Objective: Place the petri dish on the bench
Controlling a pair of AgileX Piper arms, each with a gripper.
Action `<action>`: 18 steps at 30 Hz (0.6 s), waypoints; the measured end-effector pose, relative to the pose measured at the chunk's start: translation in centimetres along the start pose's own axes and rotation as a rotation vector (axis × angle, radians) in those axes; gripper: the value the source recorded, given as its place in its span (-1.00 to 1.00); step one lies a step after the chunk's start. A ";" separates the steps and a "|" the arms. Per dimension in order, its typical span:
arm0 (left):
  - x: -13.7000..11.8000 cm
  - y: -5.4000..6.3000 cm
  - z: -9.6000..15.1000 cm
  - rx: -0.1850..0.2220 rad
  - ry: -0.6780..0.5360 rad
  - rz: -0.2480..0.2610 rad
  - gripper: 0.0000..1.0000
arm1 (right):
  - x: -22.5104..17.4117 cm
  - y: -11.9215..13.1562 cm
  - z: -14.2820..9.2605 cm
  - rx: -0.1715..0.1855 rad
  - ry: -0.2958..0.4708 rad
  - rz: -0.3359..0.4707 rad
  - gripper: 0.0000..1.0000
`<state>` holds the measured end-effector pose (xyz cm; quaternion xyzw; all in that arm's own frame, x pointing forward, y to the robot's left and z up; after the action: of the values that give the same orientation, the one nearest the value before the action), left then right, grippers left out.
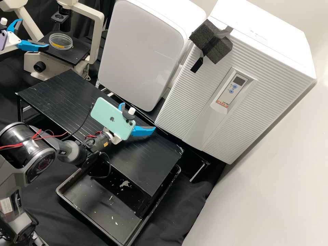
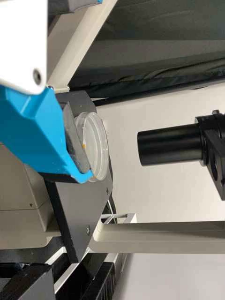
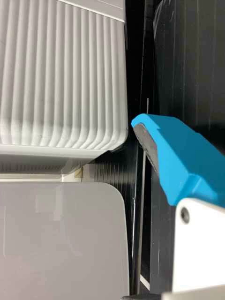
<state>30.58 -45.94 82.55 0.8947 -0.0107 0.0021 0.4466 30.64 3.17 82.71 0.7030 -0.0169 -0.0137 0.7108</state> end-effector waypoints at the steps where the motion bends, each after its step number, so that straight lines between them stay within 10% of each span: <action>1: 0.0 0.0 0.0 0.000 0.000 0.000 1.00 | 0.0 0.0 0.0 0.000 0.000 0.000 1.00; 18: 1.5 1.3 0.5 -0.045 -0.041 0.041 1.00 | 0.0 0.0 0.0 0.000 0.000 0.000 1.00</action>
<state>32.02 -47.16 83.31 0.8838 -0.0381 -0.0076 0.4663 30.64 3.17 82.71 0.7030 -0.0169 -0.0137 0.7108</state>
